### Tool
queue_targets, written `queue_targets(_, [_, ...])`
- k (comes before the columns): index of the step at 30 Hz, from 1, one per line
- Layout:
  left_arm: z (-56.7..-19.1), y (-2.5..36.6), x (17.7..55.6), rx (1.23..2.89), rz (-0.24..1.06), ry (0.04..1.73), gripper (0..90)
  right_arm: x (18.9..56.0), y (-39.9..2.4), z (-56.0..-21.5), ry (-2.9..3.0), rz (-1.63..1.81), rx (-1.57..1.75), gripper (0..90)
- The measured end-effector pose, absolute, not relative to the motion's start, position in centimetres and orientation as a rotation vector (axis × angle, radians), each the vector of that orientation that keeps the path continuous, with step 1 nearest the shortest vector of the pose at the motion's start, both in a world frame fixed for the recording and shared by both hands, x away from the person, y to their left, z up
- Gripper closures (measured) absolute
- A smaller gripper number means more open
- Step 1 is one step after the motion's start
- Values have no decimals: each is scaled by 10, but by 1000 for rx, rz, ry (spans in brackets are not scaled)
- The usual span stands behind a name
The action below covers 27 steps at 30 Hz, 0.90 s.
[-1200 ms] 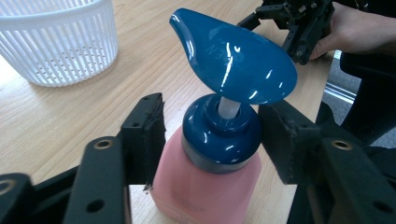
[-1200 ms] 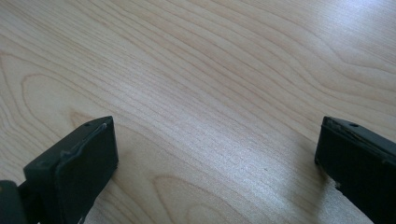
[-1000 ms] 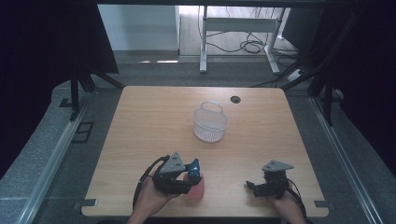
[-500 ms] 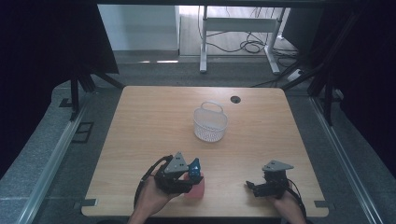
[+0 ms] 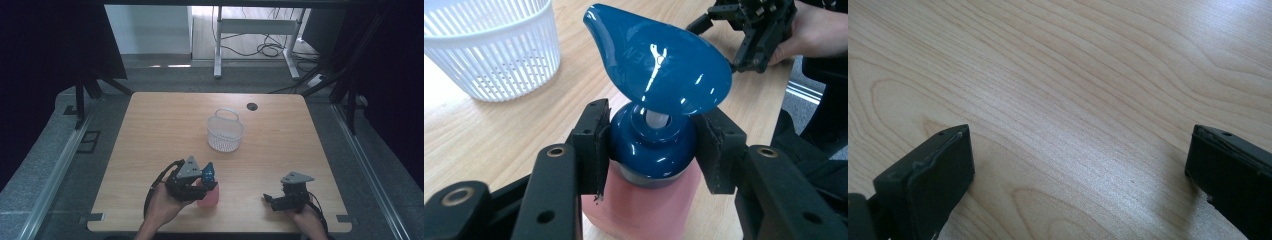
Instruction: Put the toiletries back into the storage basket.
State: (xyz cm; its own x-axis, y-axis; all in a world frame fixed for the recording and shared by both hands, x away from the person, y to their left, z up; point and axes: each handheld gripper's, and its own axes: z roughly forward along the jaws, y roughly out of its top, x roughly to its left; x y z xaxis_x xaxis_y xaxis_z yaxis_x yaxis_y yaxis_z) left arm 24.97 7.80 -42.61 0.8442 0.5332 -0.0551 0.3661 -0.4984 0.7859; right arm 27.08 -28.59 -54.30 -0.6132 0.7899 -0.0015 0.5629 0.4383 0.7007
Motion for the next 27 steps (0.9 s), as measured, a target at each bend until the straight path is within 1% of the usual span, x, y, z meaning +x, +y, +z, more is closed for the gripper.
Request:
queue_targets(13, [-414, 74, 265, 2126, 256, 686, 525, 271, -286, -543, 2365, 967, 1159, 0])
queue_targets(27, [-404, 70, 282, 2113, 299, 724, 526, 271, -286, -543, 2367, 966, 1159, 0])
